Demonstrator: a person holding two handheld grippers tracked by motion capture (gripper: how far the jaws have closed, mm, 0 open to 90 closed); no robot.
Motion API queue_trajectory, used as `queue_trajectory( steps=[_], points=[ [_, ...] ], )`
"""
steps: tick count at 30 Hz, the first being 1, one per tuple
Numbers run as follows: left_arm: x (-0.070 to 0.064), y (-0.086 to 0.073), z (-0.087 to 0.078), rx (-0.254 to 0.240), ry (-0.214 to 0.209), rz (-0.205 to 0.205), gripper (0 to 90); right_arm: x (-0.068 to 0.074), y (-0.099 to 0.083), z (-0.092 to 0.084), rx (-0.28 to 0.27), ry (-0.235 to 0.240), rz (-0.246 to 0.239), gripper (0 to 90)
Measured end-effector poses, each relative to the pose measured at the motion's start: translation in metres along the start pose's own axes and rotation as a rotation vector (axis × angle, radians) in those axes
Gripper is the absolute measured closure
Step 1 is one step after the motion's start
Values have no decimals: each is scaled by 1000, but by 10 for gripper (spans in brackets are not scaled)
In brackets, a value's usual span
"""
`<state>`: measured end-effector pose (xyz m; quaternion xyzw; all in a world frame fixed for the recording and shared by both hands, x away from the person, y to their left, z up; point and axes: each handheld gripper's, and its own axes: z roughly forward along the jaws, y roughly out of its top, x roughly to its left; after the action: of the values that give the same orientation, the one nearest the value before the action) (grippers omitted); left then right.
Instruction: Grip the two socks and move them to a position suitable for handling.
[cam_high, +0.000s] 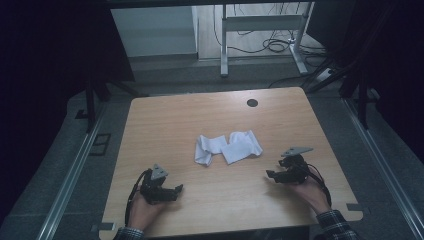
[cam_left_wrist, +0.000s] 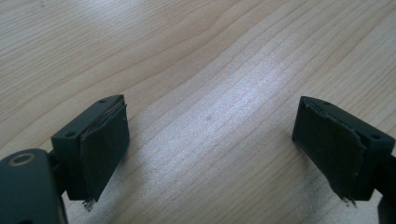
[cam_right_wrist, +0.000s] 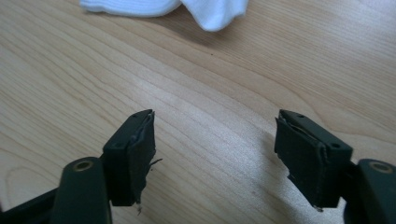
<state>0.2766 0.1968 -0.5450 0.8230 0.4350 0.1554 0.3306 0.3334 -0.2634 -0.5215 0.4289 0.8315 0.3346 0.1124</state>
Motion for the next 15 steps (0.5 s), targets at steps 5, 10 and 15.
queue_trajectory(
  steps=[5,10,15],
  points=[
    [0,0,0,0,0,0,111,1,11,-3,-13,8,-5,302],
    [0,0,0,0,0,0,111,5,21,-4,-24,10,-9,324],
    [0,0,0,0,1,-2,111,13,35,-1,-15,23,-38,503]
  ],
)
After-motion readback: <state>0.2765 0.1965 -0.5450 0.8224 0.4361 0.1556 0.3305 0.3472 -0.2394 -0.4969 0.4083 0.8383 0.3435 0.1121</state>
